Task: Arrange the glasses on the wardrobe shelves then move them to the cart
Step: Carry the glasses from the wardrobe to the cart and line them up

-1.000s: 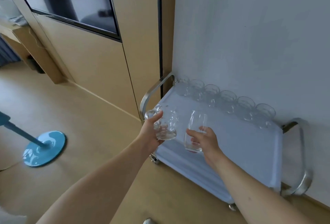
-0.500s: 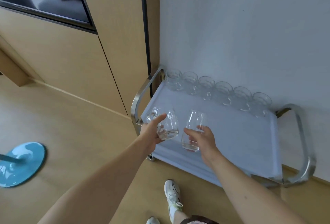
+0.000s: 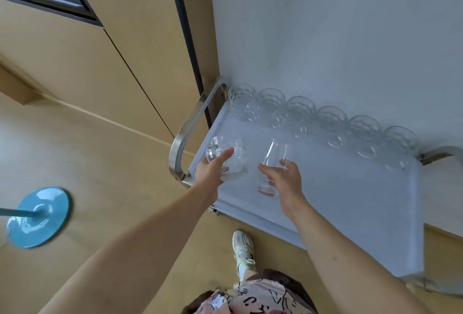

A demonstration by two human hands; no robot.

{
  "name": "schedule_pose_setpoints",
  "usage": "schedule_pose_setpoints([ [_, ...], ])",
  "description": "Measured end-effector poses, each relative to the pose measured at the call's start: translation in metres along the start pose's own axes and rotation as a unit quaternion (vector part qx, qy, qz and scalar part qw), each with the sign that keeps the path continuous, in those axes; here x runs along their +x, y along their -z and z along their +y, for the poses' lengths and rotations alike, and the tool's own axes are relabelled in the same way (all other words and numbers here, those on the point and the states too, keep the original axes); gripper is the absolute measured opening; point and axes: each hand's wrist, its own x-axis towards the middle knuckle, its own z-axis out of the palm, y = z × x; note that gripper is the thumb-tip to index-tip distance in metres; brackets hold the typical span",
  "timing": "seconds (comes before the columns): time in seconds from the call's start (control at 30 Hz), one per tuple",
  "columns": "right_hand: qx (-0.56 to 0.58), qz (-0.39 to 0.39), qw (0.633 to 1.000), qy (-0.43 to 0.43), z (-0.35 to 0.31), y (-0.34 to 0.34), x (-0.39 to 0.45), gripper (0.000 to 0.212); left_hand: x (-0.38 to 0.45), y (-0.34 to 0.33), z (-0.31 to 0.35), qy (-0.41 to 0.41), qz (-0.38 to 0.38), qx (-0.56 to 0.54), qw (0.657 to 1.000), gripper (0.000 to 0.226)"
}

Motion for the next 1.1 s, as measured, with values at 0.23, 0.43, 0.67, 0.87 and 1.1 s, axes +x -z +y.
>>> schedule_pose_setpoints([
  [0.23, -0.037, 0.011, 0.999, 0.014, 0.0, -0.011, 0.029, 0.077, 0.029, -0.02, -0.004, -0.046, 0.048, 0.043, 0.997, 0.073],
  [0.43, -0.056, 0.023, 0.998, 0.031, -0.005, -0.022, 0.049, 0.075, 0.051, -0.028, -0.005, -0.154, 0.036, 0.13, 0.979, 0.08],
  [0.67, -0.05, 0.035, 0.996, 0.062, -0.007, -0.032, 0.067, 0.074, 0.077, -0.024, -0.014, -0.223, 0.023, 0.219, 0.95, 0.098],
  [0.87, -0.029, 0.05, 0.996, 0.063, 0.001, -0.035, 0.072, 0.072, 0.097, -0.021, -0.02, -0.234, -0.001, 0.207, 0.95, 0.102],
  [1.1, -0.014, 0.061, 0.995, 0.078, 0.009, -0.035, 0.069, 0.068, 0.104, -0.015, -0.035, -0.278, 0.0, 0.22, 0.935, 0.098],
])
